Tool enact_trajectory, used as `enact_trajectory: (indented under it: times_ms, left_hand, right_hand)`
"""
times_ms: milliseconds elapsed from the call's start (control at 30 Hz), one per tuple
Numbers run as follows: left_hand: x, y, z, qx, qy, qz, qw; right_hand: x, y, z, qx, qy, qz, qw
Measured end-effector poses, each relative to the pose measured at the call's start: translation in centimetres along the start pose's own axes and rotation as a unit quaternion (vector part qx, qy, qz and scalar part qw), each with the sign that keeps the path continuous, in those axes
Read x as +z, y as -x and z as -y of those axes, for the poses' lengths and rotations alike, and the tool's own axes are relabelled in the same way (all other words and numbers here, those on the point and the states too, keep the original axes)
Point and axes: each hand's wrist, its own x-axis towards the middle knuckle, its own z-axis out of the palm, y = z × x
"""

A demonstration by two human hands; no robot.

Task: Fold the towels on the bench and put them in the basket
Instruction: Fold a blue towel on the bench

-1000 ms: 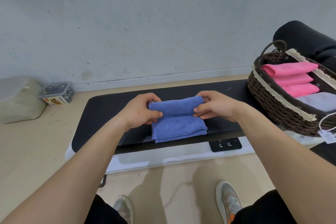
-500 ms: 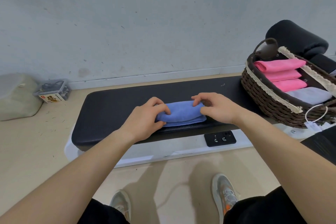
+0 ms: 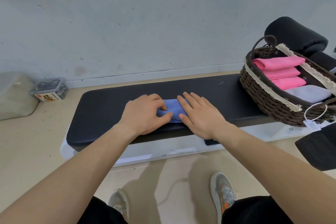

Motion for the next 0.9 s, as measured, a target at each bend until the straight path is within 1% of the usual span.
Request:
enact_trajectory:
  times_ms: [67, 100, 133, 167, 233, 300, 333, 400, 533, 600, 667, 700, 733, 800, 900]
  left_hand:
    - [0.1, -1.2, -1.4, -0.014, -0.047, -0.059, 0.997]
    - [0.4, -1.9, -2.3, -0.02, -0.054, -0.084, 0.995]
    - [0.9, -2.6, -3.1, -0.03, -0.044, -0.092, 0.994]
    - [1.5, -3.3, -3.8, -0.044, -0.021, -0.08, 0.996]
    - [3.1, -4.4, -4.4, -0.065, 0.017, -0.022, 0.997]
    - [4.4, -4.9, -3.9, -0.075, 0.015, 0.029, 0.997]
    - [4.9, -4.9, -3.5, -0.076, 0.014, 0.042, 0.996]
    - [5.5, -4.9, -3.0, -0.071, 0.014, 0.05, 0.996]
    - [5.6, -4.8, -2.9, -0.052, 0.033, 0.043, 0.997]
    - [5.2, -4.6, -2.3, -0.029, 0.091, 0.066, 0.993]
    - [4.4, -4.0, -1.3, -0.008, 0.185, 0.111, 0.977]
    - [3.9, -3.6, -0.8, -0.006, 0.214, 0.126, 0.969]
    - [3.4, -3.2, -0.5, -0.006, 0.22, 0.134, 0.966]
    - [2.3, -2.6, -0.5, -0.016, 0.182, 0.145, 0.972]
    - [0.4, -2.4, -1.8, -0.031, 0.139, 0.141, 0.98]
  right_hand:
    - [0.5, 0.1, 0.5, 0.005, 0.004, -0.008, 1.0]
    - [0.7, 0.0, 0.6, 0.007, 0.0, -0.012, 1.0]
    - [0.9, 0.0, 0.6, 0.008, -0.008, -0.015, 1.0]
    - [1.1, -0.1, 0.5, 0.01, -0.017, -0.017, 1.0]
    - [1.6, -0.3, 0.3, 0.01, -0.042, -0.021, 0.999]
    - [1.7, -0.4, -0.1, 0.009, -0.083, -0.026, 0.996]
    - [1.7, -0.4, -0.3, 0.013, -0.109, -0.026, 0.994]
    - [1.8, -0.3, -0.8, 0.02, -0.14, -0.029, 0.99]
    - [2.2, 0.3, -1.0, 0.016, -0.136, -0.033, 0.99]
    - [2.1, 0.2, -1.0, 0.016, -0.157, -0.028, 0.987]
    - [1.5, 0.2, -1.0, 0.015, -0.188, -0.024, 0.982]
    - [1.1, 0.2, -1.0, 0.014, -0.208, -0.025, 0.978]
    - [0.6, 0.3, -1.0, 0.02, -0.233, -0.024, 0.972]
    - [-0.6, 0.3, -1.1, 0.043, -0.271, 0.001, 0.962]
    - [-2.6, 0.7, -1.1, 0.082, -0.28, 0.039, 0.956]
